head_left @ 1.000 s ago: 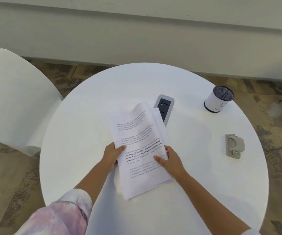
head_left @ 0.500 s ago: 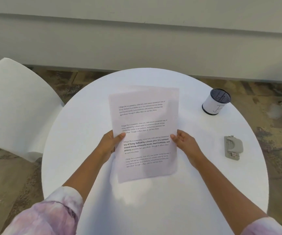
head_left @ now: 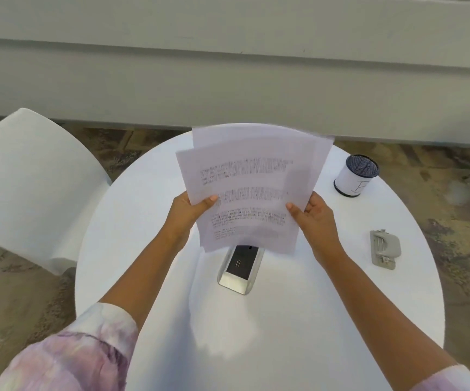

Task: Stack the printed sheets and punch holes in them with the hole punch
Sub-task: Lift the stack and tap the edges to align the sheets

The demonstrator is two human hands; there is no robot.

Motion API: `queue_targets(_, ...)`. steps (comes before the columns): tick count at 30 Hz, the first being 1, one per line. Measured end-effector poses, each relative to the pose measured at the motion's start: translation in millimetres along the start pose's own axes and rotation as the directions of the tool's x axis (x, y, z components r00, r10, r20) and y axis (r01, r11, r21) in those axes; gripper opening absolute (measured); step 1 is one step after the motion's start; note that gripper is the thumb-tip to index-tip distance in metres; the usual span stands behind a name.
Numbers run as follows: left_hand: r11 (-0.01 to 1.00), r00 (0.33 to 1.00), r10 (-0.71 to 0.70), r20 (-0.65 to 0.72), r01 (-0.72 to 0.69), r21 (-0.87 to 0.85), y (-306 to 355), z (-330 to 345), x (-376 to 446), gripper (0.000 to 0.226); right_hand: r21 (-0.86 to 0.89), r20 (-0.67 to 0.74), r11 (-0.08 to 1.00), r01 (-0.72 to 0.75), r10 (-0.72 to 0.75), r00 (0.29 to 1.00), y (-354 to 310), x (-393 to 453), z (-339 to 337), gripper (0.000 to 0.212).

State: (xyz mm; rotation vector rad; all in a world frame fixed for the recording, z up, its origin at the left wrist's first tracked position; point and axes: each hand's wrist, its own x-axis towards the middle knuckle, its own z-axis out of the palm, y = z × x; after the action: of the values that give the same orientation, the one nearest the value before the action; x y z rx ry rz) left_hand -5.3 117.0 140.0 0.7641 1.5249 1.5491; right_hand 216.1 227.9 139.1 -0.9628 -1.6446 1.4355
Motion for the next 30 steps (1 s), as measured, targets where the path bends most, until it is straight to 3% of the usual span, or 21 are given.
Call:
queue_targets(13, 0.986, 0.994, 0.112, -0.019, -0.109, 0.127, 19, 13, -2, 0.014, 0.053, -0.018, 0.998, -0.036, 0.037, 0.999, -12, 1, -1, 0.018)
queue_targets(18, 0.989, 0.997, 0.071, -0.015, -0.069, 0.130, 11, 13, -9, 0.017, 0.000, 0.015, 0.997, -0.073, 0.073, 0.997, -9, -5, 0, 0.027)
queue_targets(26, 0.989, 0.995, 0.096, 0.018, -0.097, 0.111, 22, 7, -7, 0.018, 0.008, -0.011, 0.998, -0.069, 0.069, 0.998, -13, -5, 0, 0.017)
queue_targets(30, 0.990, 0.996, 0.081, 0.026, -0.083, 0.114, 14, 8, -8, 0.019, 0.008, 0.017, 0.998, -0.067, 0.067, 0.998, -9, -4, 0, 0.026)
